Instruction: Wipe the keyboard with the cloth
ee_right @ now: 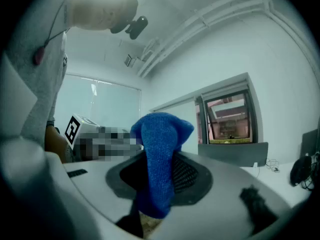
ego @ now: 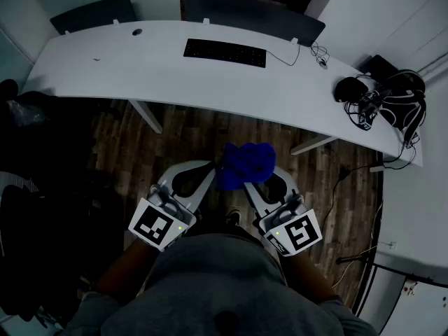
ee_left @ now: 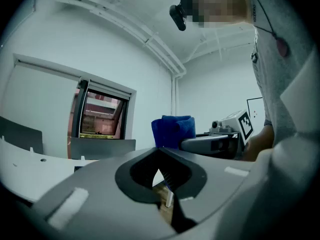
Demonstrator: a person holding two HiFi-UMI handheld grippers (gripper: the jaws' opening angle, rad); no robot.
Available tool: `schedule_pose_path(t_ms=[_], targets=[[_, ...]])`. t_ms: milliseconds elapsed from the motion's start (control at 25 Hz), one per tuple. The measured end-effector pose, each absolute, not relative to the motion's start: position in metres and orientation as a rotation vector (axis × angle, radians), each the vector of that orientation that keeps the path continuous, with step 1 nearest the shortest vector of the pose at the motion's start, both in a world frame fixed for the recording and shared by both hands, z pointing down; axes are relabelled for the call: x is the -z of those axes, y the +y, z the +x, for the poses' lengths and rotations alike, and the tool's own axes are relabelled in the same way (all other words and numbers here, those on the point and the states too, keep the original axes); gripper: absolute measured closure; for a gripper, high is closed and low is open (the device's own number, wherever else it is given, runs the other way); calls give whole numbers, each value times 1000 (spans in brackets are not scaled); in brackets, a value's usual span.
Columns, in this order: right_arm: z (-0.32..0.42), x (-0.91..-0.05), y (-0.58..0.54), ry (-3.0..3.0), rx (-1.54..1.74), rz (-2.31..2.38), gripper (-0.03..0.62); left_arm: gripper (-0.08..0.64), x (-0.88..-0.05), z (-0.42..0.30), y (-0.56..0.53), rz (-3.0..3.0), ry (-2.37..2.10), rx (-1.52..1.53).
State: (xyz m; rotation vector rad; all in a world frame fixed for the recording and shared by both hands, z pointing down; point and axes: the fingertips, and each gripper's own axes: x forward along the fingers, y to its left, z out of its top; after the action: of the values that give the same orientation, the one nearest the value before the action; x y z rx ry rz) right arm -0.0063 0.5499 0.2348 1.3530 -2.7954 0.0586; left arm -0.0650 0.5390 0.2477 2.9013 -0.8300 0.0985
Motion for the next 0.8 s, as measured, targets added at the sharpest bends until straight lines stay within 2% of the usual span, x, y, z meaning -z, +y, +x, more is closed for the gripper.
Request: schedule_pose_path(t_ms=[800], targets=[[64,-228,573,-2848,-42,1342,474,552,-236,4,562,2977,-900,-106]])
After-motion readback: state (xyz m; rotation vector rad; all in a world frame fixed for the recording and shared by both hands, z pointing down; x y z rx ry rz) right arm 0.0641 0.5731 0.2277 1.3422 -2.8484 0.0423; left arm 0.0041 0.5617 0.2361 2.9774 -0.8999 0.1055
